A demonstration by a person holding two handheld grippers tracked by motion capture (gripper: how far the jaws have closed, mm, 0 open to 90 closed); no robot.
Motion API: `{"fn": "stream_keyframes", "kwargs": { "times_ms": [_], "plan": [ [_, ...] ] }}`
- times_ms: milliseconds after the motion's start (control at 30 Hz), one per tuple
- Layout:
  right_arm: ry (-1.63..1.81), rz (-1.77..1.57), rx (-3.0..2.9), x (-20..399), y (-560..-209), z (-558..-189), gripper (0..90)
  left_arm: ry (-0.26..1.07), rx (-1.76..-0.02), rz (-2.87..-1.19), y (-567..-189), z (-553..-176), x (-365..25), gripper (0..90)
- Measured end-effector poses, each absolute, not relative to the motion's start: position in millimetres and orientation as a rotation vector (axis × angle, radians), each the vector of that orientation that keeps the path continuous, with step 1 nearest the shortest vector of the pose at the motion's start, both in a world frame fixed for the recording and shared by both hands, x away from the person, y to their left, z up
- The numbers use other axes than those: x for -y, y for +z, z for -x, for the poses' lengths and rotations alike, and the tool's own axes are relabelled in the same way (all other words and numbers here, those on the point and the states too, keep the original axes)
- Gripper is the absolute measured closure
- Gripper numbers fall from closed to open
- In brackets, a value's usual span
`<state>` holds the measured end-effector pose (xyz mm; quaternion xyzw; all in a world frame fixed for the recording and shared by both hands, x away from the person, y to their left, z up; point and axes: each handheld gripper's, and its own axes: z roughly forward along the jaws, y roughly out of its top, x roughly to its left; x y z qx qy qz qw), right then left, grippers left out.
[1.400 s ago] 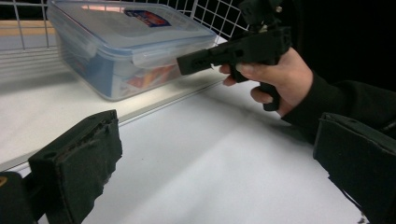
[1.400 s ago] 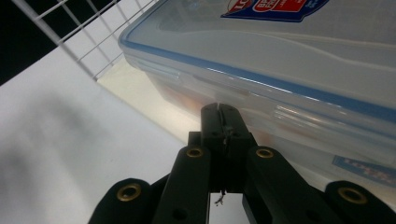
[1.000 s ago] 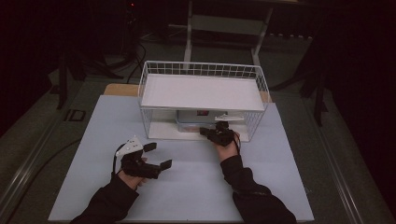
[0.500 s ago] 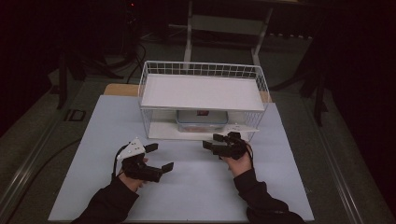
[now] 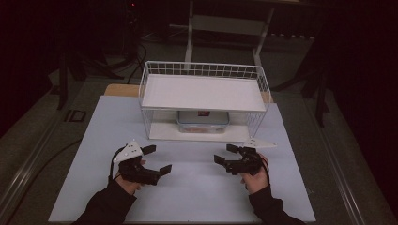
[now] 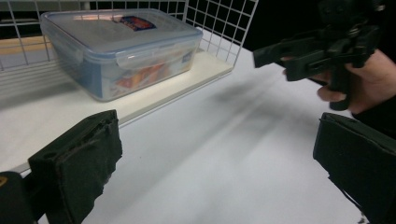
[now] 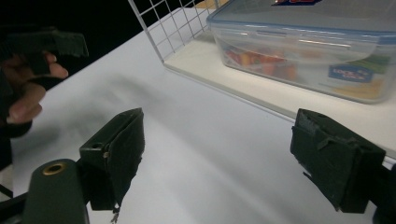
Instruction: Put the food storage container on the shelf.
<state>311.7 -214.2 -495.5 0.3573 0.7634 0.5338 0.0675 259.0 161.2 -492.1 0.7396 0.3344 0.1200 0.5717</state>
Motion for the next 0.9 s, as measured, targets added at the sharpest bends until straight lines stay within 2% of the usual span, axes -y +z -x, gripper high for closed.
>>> {"fn": "stream_keyframes", "kwargs": {
  "times_ms": [500,900],
  "plan": [
    [1.466,-1.031,-2.307,241.3,-506.0,-272.1,21.3,0.281,-0.764,-1.762,-494.7,-249.4,-161.4,1.2],
    [1.410,-1.027,-2.291,266.7,-504.3,-260.5,20.8,0.274,-0.750,-1.768,-496.5,-249.1,-158.9,1.3]
  ]
}}
